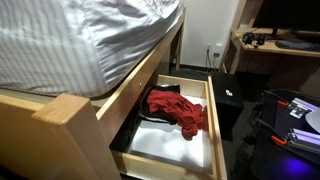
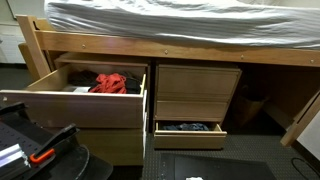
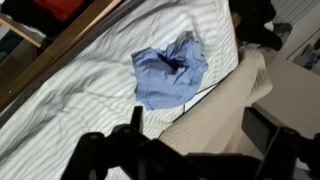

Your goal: Remove the blue t-shirt from the topmost drawer on the left then place it back in the drawer

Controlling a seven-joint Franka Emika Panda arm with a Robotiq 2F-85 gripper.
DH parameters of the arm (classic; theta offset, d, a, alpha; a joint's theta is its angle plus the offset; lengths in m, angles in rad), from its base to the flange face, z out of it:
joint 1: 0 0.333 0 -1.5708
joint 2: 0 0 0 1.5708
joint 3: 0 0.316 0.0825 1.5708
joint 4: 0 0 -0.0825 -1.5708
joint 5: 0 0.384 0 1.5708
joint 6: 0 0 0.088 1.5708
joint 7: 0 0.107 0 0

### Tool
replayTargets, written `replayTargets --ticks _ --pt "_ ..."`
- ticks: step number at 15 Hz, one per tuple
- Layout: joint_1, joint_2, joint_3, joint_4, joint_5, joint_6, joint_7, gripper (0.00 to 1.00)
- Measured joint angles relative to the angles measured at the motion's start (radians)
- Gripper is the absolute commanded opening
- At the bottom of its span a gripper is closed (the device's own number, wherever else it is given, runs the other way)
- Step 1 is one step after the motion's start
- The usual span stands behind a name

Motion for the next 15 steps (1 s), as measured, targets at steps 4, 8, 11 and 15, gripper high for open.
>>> replayTargets --ticks 4,8,11,15 --pt "-0.161 0.061 0.111 0.031 0.110 -0.096 -0.071 1.00" --pt "-0.160 0.066 0.114 0.033 0.106 -0.095 -0.067 1.00" --pt "-0.149 0.096 0.116 -0.006 0.092 -0.055 -0.066 1.00" --pt "-0.107 0.164 0.133 -0.108 0.020 0.130 -0.070 1.00"
